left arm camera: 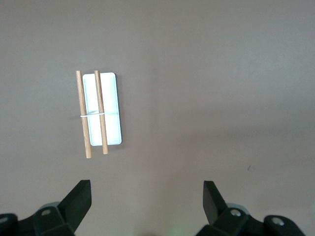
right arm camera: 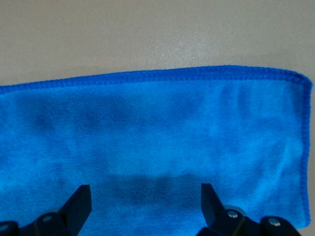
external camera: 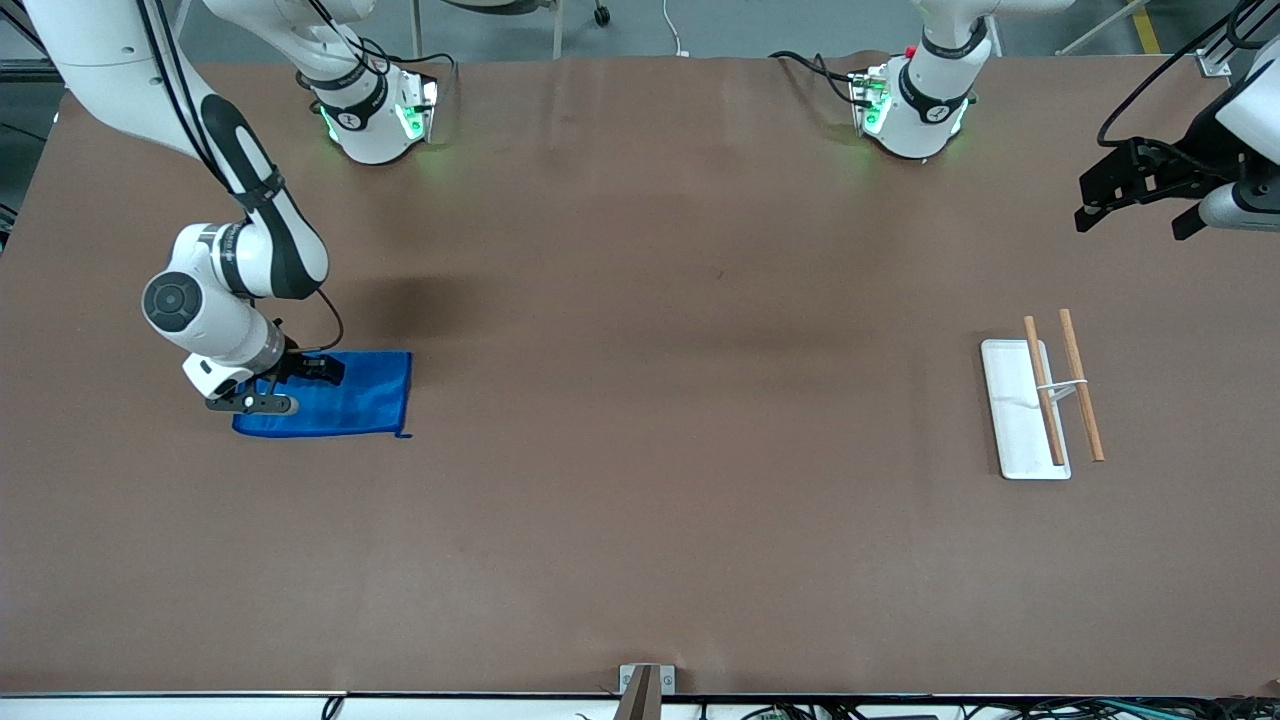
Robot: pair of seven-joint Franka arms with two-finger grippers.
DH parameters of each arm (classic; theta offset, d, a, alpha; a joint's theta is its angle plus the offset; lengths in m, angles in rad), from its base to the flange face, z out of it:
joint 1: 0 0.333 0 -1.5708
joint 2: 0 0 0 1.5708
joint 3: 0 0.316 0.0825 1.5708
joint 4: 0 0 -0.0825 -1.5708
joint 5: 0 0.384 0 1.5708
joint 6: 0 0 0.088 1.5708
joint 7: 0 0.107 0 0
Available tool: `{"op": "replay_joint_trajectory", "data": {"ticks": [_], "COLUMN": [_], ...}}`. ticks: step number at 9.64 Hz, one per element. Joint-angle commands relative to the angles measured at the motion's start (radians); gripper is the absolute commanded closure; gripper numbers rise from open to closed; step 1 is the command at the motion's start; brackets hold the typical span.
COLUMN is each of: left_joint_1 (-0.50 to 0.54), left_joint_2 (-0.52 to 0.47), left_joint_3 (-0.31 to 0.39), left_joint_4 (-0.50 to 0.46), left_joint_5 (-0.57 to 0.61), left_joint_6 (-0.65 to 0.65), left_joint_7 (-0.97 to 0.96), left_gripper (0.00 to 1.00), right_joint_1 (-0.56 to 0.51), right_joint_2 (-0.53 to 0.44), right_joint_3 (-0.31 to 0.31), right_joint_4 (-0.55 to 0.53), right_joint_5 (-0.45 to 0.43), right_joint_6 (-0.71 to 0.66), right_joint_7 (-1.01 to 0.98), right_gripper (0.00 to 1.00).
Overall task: Right arm passes towel to left arm to hang
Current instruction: 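Pinch the blue towel's edge with the right gripper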
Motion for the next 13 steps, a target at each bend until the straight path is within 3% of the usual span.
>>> {"op": "replay_joint_trajectory", "data": {"ticks": [1, 2, 3, 5, 6, 10, 13], "left_joint_1": [0.004, 0.004, 0.004, 0.004, 0.004, 0.001, 0.001], "left_joint_2": [-0.002, -0.002, -0.004, -0.002, -0.004, -0.001, -0.001], "left_joint_3": [0.001, 0.001, 0.001, 0.001, 0.001, -0.007, -0.008], "left_joint_4": [-0.039, -0.039, -0.039, -0.039, -0.039, -0.039, -0.038], "left_joint_5": [-0.007, -0.007, -0.007, -0.005, -0.001, 0.007, 0.006], "left_joint_6": [0.015, 0.015, 0.015, 0.015, 0.013, 0.015, 0.016], "left_joint_7": [0.017, 0.017, 0.017, 0.017, 0.017, 0.017, 0.017], "left_gripper": [0.0, 0.01, 0.0, 0.0, 0.01, 0.01, 0.01], "right_joint_1": [-0.008, -0.008, -0.009, -0.009, -0.011, -0.005, 0.01], "right_joint_2": [0.017, 0.017, 0.017, 0.016, 0.016, 0.005, -0.065], "right_joint_3": [0.0, 0.0, 0.0, 0.0, 0.0, 0.002, 0.014], "right_joint_4": [-0.017, -0.017, -0.017, -0.014, -0.012, -0.003, 0.072], "right_joint_5": [-0.016, -0.016, -0.016, -0.016, -0.014, -0.014, -0.004], "right_joint_6": [0.038, 0.037, 0.037, 0.025, 0.023, -0.015, -0.222], "right_joint_7": [-0.002, -0.002, -0.004, -0.004, -0.001, 0.013, 0.014], "right_gripper": [0.04, 0.11, 0.28, 0.82, 0.92, 0.97, 1.0]}}
